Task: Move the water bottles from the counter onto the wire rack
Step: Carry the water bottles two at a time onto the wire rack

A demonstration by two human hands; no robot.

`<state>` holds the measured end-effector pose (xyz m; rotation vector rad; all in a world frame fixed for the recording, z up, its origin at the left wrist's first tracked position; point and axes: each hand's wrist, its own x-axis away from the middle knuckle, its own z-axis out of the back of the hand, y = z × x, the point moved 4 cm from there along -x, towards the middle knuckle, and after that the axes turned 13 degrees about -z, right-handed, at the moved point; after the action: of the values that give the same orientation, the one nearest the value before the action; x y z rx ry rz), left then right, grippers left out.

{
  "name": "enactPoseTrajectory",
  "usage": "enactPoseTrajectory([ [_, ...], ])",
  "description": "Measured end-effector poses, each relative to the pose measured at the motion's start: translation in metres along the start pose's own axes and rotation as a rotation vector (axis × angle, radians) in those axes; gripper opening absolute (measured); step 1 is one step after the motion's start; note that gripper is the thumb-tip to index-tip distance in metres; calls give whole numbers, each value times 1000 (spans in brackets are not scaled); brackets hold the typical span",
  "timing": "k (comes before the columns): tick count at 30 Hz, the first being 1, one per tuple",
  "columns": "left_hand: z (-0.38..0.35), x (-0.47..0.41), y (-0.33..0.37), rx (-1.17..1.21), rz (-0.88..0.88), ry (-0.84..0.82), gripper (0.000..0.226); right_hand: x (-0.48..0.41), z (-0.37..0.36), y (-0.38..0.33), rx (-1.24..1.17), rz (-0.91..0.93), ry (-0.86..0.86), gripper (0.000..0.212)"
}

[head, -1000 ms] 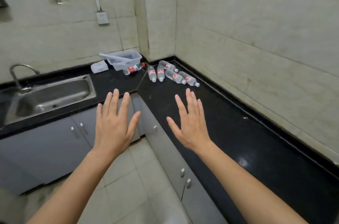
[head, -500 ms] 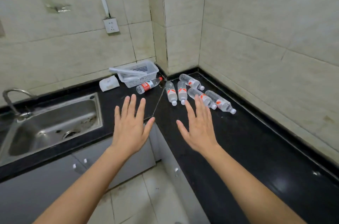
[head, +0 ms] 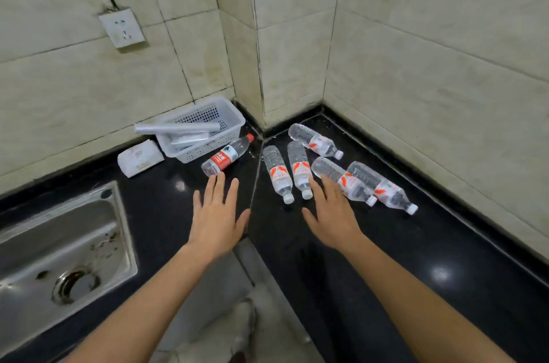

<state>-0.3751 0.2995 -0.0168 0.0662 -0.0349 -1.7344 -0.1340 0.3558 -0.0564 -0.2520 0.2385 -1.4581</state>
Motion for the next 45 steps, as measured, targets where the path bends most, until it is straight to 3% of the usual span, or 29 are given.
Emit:
enactPoseTrajectory([
  [6,-71,-113,-50,58,-196,-287,77,-61,-58,10,-32,-360,-229,74],
  [11,-100,-184,-58,147,-409,-350,75,-90,-95,1,-172,-611,-330,74],
  [16,-131,-229,-47,126,-639,-375,78,-107,-129,0,-446,-875,-301,73],
  [18,-147,-236,-41,68,-727,-457,83,-112,-140,1,-518,-961,-287,71],
  [21,-164,-243,-36,-9,-770,-489,87,-118,-152,3,-731,-1122,-253,71],
  [23,-165,-248,-30,-100,-800,-403,83,-118,-162,7,-905,-1221,-194,60],
  [26,-162,-255,-22,-204,-852,-341,77,-110,-171,6,-1132,-1288,-136,23],
  [29,-161,-259,-19,-204,-885,-341,66,-91,-167,1,-1333,-1320,-119,20],
  [33,-163,-247,-11,-230,-911,-429,68,-45,-149,20,-1460,-1412,-92,13],
  [37,-155,-244,-4,-140,-906,-421,70,-9,-101,57,-1360,-1415,39,31],
  [40,-146,-237,8,17,-879,-389,72,2,-50,81,-985,-1317,123,19],
  [45,-119,-224,33,501,-579,-260,65,-8,28,88,-573,-1054,188,14],
])
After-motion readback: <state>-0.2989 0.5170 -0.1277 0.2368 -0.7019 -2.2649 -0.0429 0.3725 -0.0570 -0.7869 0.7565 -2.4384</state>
